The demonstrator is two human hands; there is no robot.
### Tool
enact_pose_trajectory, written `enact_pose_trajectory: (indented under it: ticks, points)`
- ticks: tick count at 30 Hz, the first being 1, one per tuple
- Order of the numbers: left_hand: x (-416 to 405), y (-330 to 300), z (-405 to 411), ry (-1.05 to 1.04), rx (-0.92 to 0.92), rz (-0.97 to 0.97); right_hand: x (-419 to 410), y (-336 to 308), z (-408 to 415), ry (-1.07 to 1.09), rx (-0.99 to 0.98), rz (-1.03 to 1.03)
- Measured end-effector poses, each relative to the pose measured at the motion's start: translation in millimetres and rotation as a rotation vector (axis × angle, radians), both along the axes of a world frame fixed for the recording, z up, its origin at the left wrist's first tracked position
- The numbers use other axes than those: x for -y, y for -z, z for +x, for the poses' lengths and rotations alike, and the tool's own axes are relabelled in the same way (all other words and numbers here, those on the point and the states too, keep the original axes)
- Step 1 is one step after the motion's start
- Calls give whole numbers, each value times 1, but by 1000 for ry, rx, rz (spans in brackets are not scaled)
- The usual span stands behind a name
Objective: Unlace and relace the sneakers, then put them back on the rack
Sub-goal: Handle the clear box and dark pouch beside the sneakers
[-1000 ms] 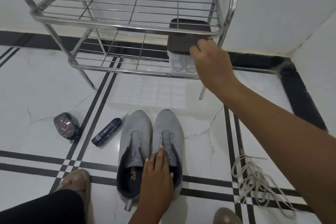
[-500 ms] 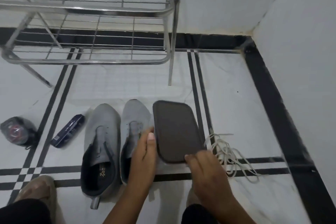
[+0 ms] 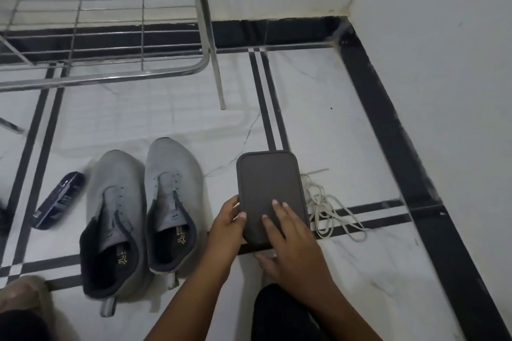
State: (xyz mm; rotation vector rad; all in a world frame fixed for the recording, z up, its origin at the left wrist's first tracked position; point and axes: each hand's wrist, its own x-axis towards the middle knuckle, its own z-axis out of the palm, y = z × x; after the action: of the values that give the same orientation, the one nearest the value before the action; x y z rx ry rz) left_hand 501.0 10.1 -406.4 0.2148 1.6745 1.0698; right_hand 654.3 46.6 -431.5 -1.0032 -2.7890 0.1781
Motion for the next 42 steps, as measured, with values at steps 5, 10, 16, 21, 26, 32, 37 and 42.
enact_pose_trajectory:
  ticks: [5,10,16,21,26,32,37,42]
  points:
    - [-1,1,-5,-60,60,-69,-1,11,-29,-37,162,105]
    - [1,2,-7,-90,92,-54,-9,10,-24,-130,174,265]
    - [6,7,-1,136,-163,-70,-18,-4,-26,-133,-105,166]
    - [11,5,3,221,-362,-19,-25,-28,-27,155,-463,-12]
    - [16,10,-1,171,-444,-70,-42,-65,-25,819,-955,-302]
    - [36,10,-3,99,-533,-145,-73,-46,19,1073,-1138,-816]
    - [45,9,-1,48,-540,-148,-36,-9,25,1014,-1053,-1135]
    - [38,9,-5,135,-594,-186,-23,16,60,1178,-955,-1026]
